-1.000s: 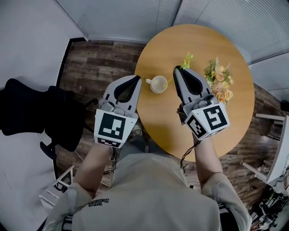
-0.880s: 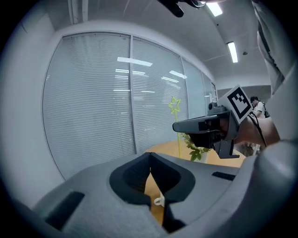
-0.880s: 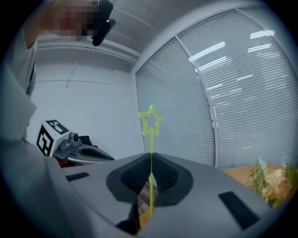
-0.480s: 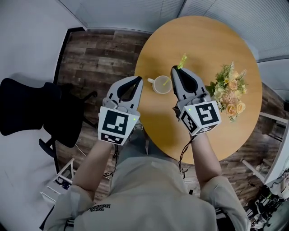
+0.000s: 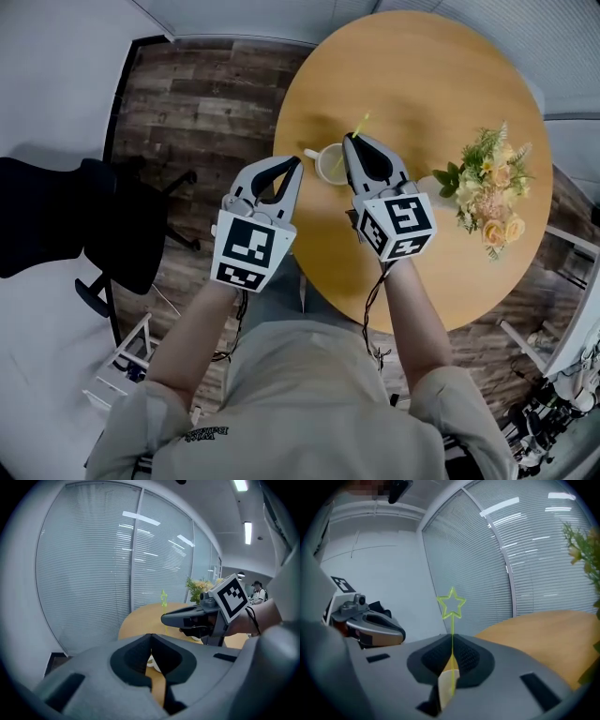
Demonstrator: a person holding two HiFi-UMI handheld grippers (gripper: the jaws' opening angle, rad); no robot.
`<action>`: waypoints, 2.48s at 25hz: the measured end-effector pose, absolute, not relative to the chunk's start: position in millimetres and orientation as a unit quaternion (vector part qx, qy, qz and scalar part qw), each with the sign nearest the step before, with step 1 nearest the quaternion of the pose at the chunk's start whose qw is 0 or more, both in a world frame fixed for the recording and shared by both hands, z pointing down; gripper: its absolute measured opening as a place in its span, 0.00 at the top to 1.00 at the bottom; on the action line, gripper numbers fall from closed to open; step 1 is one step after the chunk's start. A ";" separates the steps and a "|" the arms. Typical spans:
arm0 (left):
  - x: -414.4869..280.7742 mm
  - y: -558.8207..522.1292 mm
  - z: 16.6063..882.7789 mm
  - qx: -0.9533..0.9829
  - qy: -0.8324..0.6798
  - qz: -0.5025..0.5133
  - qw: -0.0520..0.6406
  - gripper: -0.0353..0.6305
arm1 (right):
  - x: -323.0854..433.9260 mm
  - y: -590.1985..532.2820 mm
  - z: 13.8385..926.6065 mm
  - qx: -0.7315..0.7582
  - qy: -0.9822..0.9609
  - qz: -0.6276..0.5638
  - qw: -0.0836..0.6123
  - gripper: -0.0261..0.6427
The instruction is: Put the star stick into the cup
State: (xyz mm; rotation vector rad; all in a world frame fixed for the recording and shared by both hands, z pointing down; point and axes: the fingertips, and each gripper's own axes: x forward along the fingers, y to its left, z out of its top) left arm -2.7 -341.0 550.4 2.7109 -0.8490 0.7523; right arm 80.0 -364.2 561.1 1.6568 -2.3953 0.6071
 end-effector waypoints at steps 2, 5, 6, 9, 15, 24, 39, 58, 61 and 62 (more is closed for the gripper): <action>-2.6 -338.3 557.3 0.916 -0.286 0.260 0.108 0.91 | 77.7 -361.6 572.6 0.550 -0.802 0.210 0.101 0.92; -3.1 -333.1 560.9 0.916 -0.283 0.262 0.115 0.91 | 76.9 -357.2 582.1 0.545 -0.802 0.213 0.122 0.92; -3.1 -331.1 561.7 0.916 -0.282 0.262 0.116 0.91 | 78.2 -355.8 583.0 0.546 -0.801 0.212 0.126 0.92; -3.2 -325.2 562.7 0.915 -0.280 0.265 0.116 0.91 | 80.9 -351.1 585.7 0.548 -0.797 0.212 0.141 0.91; -2.9 -322.9 549.6 0.915 -0.294 0.252 0.111 0.91 | 88.0 -340.4 588.8 0.555 -0.787 0.212 0.165 0.89; -7.3 -316.8 510.7 0.916 -0.317 0.226 0.095 0.91 | 91.0 -315.8 545.8 0.562 -0.791 0.192 0.147 0.89; -8.6 -289.7 386.2 0.931 -0.330 0.154 0.011 0.91 | 100.3 -273.1 377.3 0.579 -0.811 0.070 0.054 0.89; -22.0 -226.1 282.0 0.949 -0.304 0.076 -0.045 0.91 | 72.3 -184.6 261.2 0.533 -0.846 0.015 -0.021 0.90; -30.2 -217.9 288.5 0.949 -0.302 0.077 -0.039 0.91 | 73.9 -177.3 266.1 0.537 -0.843 0.032 -0.027 0.90; -33.8 -214.9 290.9 0.949 -0.302 0.078 -0.037 0.91 | 73.8 -175.0 267.0 0.538 -0.842 0.032 -0.025 0.91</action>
